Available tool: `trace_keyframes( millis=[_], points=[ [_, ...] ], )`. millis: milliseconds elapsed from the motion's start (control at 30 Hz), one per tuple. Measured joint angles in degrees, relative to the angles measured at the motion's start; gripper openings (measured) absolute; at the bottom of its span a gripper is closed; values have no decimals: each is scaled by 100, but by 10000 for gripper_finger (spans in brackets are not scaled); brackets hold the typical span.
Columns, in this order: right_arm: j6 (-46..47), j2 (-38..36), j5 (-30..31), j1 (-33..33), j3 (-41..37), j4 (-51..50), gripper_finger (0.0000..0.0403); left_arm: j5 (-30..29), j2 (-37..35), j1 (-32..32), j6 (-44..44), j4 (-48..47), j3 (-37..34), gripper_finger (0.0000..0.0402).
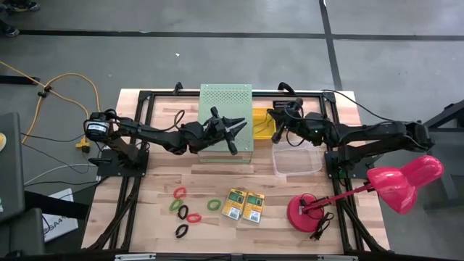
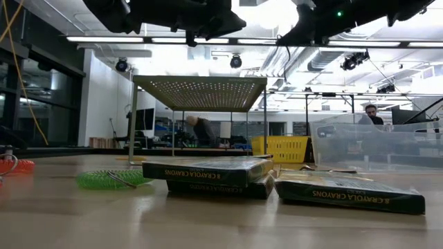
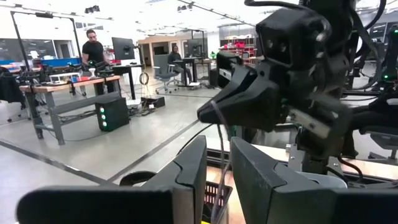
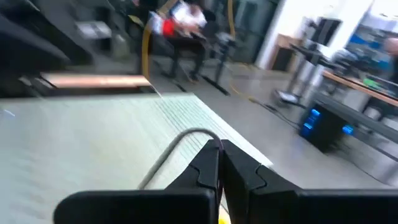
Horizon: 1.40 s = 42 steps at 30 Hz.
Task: Pick & Place Office Desk Supplies
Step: Put the purple rubber band into the black bin
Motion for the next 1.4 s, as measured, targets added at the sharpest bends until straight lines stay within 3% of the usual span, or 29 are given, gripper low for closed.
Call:
trace_keyframes(
  millis=[300, 567, 800, 1133, 1400],
  points=[
    [2, -40, 1705, -24, 0, -489, 3, -1, 0, 0, 0, 0, 0, 71],
    [45, -38, 2667, -60, 0, -876, 3, -3, 0, 0, 0, 0, 0, 71],
    [828, -38, 2572, -750, 0, -1769, 3, -5, 0, 0, 0, 0, 0, 71],
    [1692, 134, 695, -2033, -1, -2411, 3, -5, 0, 0, 0, -3, 0, 71],
    [1713, 834, 78, -2529, -76, -2122, 3, -7, 0, 0, 0, -4, 0, 71]
  ],
)
